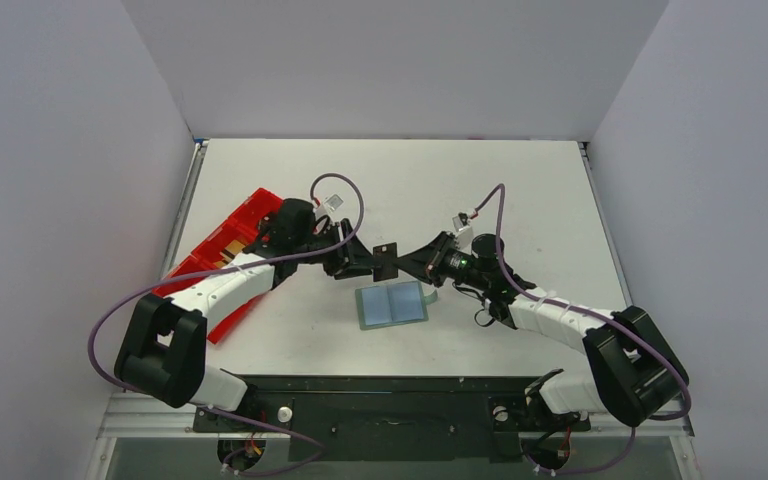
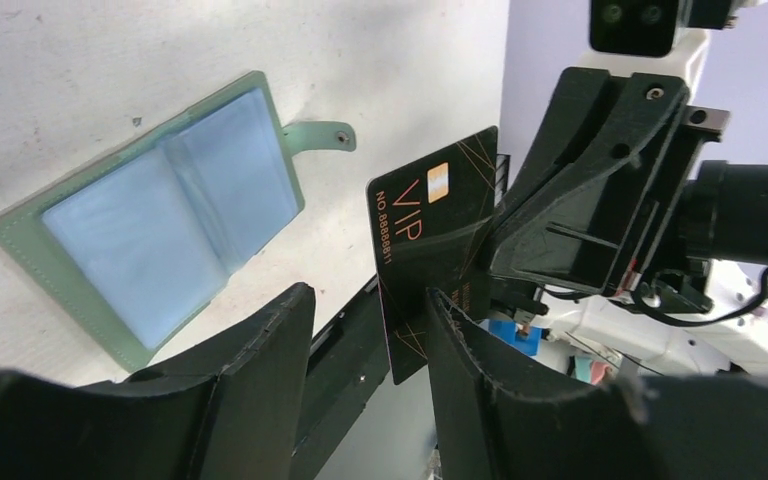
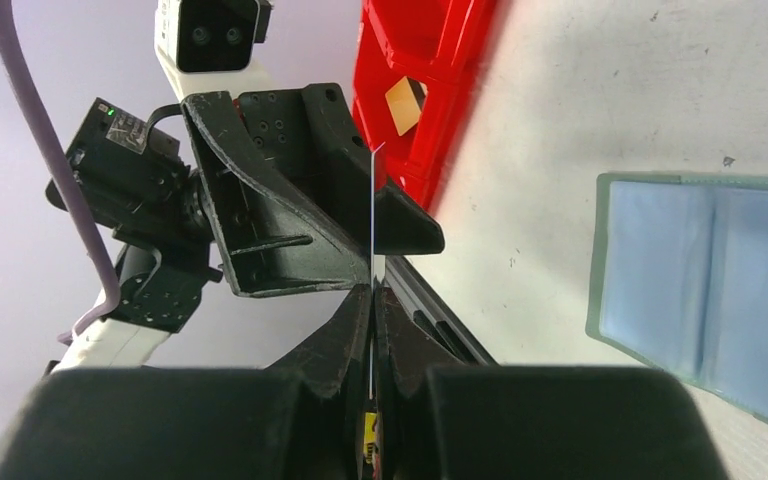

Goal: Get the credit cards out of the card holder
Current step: Remove the credit card from the card holder, then place the credit card in the storage box.

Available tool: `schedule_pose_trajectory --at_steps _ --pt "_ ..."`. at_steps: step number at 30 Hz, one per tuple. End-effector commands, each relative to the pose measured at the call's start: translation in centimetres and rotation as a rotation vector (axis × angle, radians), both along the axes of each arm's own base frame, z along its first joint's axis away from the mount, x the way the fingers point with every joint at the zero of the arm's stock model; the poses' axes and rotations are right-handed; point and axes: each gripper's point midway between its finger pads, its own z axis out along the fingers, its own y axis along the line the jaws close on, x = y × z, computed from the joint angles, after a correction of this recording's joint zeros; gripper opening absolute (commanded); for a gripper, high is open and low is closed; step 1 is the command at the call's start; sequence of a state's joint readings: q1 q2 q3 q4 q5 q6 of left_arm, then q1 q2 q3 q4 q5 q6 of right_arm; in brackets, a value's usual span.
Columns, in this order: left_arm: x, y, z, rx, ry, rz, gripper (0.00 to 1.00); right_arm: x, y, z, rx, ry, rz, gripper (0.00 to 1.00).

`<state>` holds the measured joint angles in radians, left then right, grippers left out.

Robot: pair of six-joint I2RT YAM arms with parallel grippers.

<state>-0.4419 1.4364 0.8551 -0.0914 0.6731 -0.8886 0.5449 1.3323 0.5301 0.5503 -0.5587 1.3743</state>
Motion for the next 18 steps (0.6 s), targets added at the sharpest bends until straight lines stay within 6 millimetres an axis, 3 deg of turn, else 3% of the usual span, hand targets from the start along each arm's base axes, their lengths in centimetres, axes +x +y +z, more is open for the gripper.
schedule_pose_trajectory --at_steps 1,10,17,18 --pt "0.5 -0.6 3.7 -0.132 -0.088 -0.021 0.40 -0.3 1.0 2.7 0.090 -0.070 0.038 0.00" --pt "0.6 -0.6 4.1 -0.195 -0.075 -0.019 0.29 -0.6 1.8 2.3 0.089 -0.062 0.058 0.00" --pt "0.5 -0.3 3.8 -0.196 -0.067 -0.013 0.00 -0.6 1.6 1.4 0.056 -0.054 0.053 0.00" --pt "0.4 -0.3 3.8 -0.196 -0.068 -0.013 0.00 -0.6 1.6 1.4 0.046 -0.062 0.052 0.01"
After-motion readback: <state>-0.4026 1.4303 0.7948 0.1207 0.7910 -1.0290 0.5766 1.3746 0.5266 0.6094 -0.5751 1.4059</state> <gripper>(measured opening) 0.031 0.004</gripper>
